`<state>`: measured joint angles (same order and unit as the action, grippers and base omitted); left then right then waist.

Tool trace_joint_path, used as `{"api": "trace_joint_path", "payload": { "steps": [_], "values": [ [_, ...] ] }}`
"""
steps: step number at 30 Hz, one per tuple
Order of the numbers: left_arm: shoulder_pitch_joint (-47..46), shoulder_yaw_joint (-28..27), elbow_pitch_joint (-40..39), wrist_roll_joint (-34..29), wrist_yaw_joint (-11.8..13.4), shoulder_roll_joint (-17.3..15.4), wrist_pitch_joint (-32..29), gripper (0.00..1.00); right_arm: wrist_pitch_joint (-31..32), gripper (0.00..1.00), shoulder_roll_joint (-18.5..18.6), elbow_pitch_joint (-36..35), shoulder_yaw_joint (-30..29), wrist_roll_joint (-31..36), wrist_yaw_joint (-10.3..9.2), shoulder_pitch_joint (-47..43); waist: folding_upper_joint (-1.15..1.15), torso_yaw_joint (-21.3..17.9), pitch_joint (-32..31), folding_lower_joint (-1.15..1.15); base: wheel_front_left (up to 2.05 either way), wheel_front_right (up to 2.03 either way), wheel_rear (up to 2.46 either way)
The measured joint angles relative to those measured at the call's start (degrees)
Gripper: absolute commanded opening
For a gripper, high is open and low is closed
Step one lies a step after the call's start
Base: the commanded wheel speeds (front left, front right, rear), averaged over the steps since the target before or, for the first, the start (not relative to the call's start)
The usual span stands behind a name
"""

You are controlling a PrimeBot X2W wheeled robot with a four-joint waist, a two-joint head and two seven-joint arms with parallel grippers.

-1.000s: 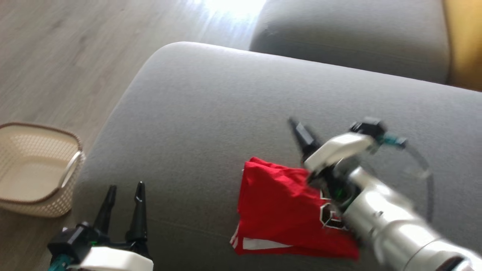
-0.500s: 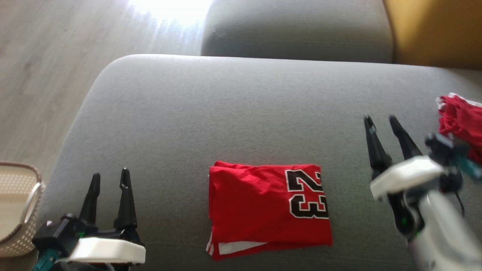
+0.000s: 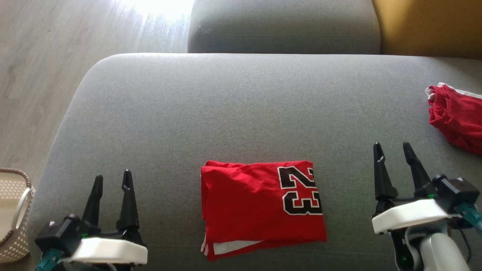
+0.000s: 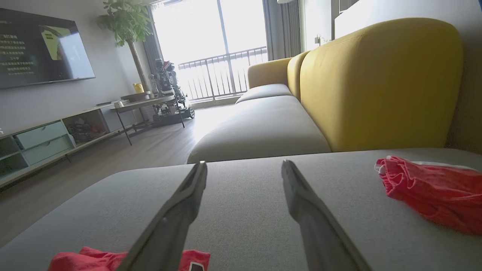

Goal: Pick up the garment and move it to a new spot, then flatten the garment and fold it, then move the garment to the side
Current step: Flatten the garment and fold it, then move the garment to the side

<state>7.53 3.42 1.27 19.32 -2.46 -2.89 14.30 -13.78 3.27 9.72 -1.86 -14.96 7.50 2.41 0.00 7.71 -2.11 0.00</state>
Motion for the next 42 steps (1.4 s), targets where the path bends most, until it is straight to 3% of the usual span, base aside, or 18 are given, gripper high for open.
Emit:
{"api": "trace_joint_path", "payload": {
  "steps": [42],
  "values": [
    [0.12, 1.14, 0.42, 0.07, -0.67, 0.00, 0.00, 1.00, -0.10, 1.00, -0.58, -1.82, -1.19, 1.03, -0.01, -1.88, 0.00, 0.34, -0.11, 0.00, 0.00, 0.00, 0.00]
  ]
}}
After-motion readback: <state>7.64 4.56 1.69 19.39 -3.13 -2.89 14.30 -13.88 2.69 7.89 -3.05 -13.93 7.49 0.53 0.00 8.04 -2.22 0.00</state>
